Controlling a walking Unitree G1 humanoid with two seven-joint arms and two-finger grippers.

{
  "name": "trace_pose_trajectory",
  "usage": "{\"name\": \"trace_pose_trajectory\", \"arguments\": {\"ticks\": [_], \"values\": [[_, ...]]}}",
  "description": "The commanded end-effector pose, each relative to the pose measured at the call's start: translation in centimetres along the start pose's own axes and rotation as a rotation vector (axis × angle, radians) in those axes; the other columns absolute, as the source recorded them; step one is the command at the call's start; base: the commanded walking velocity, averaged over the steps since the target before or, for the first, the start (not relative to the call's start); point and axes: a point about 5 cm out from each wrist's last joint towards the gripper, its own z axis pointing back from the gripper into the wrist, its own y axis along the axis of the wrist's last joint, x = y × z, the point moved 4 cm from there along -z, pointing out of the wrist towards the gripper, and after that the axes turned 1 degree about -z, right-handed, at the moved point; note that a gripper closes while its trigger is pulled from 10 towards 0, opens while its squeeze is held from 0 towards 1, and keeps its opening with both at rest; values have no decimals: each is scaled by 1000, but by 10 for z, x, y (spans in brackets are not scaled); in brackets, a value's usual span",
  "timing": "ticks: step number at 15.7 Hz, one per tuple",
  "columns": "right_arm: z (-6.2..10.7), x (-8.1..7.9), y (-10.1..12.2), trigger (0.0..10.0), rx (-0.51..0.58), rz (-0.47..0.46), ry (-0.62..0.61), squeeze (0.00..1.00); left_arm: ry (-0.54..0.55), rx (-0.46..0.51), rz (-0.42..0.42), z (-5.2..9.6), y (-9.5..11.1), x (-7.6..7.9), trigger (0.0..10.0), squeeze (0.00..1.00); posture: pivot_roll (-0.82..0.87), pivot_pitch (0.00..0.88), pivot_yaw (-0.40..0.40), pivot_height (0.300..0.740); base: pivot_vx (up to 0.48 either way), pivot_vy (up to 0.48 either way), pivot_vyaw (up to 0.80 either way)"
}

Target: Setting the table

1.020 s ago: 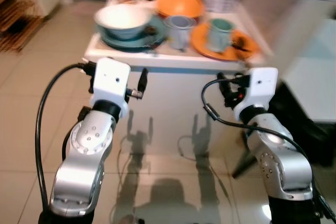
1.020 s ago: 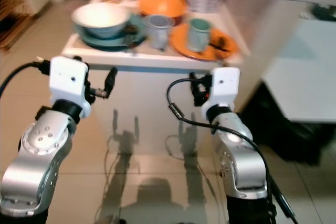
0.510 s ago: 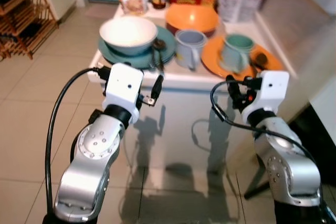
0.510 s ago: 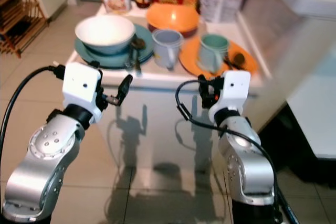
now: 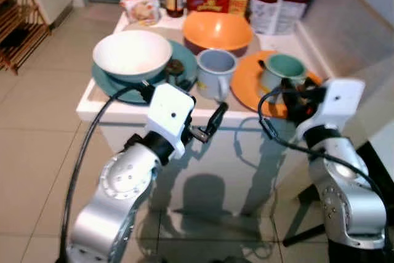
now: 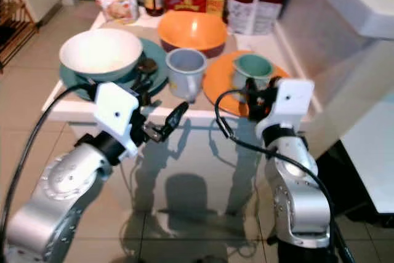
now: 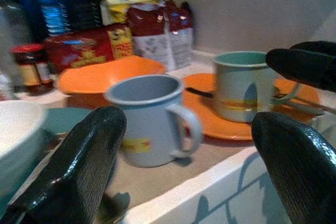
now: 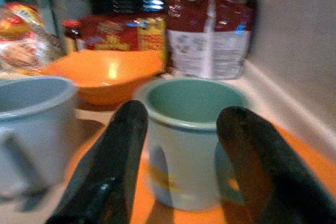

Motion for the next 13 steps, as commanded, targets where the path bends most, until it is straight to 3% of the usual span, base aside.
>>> {"name": "trace_pose_trajectory", "arguments": {"ticks": [1,5,8,12,13], "values": [[4,-3,6,10000,36,24,15,1000,-33,17,4,4,2,4,10000,0,8,70,-40,740,0,0,0],[8,2,6,10000,51,82,-8,1000,-59,16,9,6,1,4,10000,0,8,60,-40,740,0,0,0],[-1,36,2,10000,10,133,-83,1000,-110,-12,4,8,-5,10,10000,0,4,53,-36,740,0,0,0],[-21,44,-3,10000,-52,109,124,996,-22,-48,-31,2,-14,-3,10000,0,-6,42,-36,740,0,0,0],[-28,42,-3,10000,-62,136,196,184,-36,-48,-33,1,-14,-1,10000,0,-3,40,-40,740,0,0,0]]}}
